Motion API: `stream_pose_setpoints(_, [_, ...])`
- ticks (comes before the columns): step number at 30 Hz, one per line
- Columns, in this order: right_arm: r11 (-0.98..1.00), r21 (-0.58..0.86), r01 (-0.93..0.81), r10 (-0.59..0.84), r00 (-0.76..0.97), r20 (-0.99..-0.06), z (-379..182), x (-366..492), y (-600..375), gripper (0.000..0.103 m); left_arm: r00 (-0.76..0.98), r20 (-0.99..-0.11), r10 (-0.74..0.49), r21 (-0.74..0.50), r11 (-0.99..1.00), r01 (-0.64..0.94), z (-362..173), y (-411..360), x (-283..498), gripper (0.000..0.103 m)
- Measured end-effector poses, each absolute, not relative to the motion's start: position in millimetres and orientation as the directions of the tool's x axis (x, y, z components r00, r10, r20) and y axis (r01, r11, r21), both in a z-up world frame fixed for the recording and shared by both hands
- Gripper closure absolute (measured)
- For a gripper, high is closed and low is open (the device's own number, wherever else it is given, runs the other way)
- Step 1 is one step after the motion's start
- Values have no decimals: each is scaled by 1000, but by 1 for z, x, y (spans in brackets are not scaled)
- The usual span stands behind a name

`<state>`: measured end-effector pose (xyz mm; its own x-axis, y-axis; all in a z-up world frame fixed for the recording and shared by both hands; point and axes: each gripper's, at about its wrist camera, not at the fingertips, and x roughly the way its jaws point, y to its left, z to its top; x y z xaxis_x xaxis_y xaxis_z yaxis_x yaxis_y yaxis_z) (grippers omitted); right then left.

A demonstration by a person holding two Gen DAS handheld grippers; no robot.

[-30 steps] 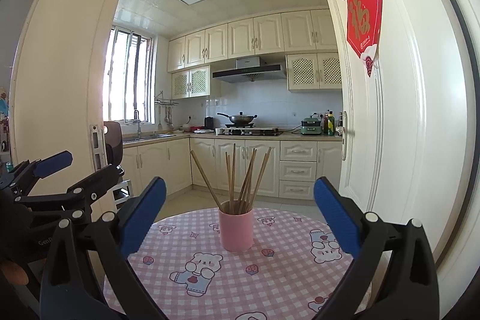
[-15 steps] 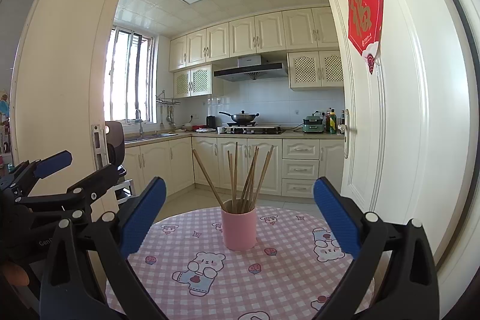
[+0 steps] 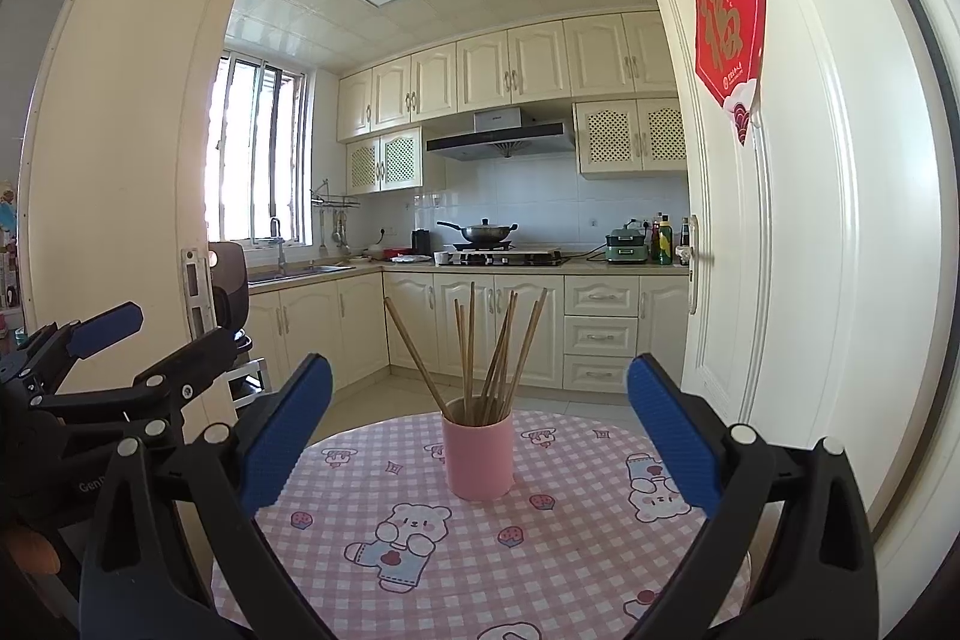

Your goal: Organize utensils

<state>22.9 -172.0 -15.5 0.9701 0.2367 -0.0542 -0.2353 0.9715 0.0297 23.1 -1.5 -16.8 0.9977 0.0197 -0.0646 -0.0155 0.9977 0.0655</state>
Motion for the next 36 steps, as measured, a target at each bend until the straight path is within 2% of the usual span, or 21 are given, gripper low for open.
stream_pose_setpoints(36, [974,46,-221,224,972,-67,-21,23,-170,8,997,-64,44,74,996,-39,-21,-4,23,9])
